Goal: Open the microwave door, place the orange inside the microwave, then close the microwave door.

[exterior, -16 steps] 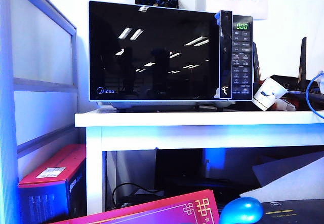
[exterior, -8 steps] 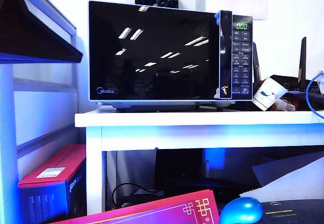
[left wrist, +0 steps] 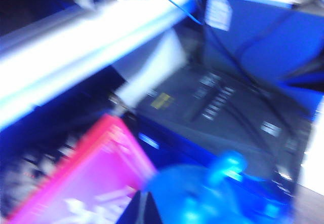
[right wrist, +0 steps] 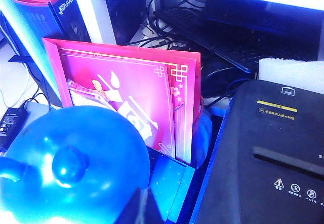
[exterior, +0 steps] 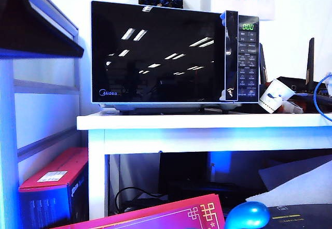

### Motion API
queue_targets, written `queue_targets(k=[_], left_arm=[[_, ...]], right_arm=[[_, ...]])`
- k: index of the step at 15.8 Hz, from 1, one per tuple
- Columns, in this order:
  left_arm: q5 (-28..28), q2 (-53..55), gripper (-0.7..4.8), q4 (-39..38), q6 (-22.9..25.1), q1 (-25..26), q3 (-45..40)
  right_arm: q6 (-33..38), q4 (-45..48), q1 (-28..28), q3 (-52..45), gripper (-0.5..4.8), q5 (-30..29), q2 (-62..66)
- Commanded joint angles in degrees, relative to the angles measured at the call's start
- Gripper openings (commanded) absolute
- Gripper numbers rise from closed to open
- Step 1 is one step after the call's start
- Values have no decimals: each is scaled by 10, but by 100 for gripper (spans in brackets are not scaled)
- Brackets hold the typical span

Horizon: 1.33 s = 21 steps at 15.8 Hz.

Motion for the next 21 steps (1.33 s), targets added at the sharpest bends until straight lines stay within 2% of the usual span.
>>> queue_targets(k=[1,4,6,8,13,15,17,21], left_arm=[[-56,-11,-5,16,19,0,-4],[-91,-85,-5,18,44,10,-45],[-113,-179,-5,17,42,57,-105],[-125,-229,-5,18,42,82,-138],[-124,-273,-4,-63,42,111,-140],[-124,-343,-4,-91,42,157,-140],[-129,-377,-4,-75,42,189,-140],[-126,-377,-4,-73,42,189,-140]], right_arm=[[2,9,0,1,-5,1,0],[2,9,0,1,-5,1,0],[2,9,0,1,-5,2,-1],[2,9,0,1,-5,2,-1],[2,9,0,1,-5,3,-1],[2,9,0,1,-5,3,-1],[2,9,0,1,-5,3,0],[2,4,0,1,-5,2,-9]])
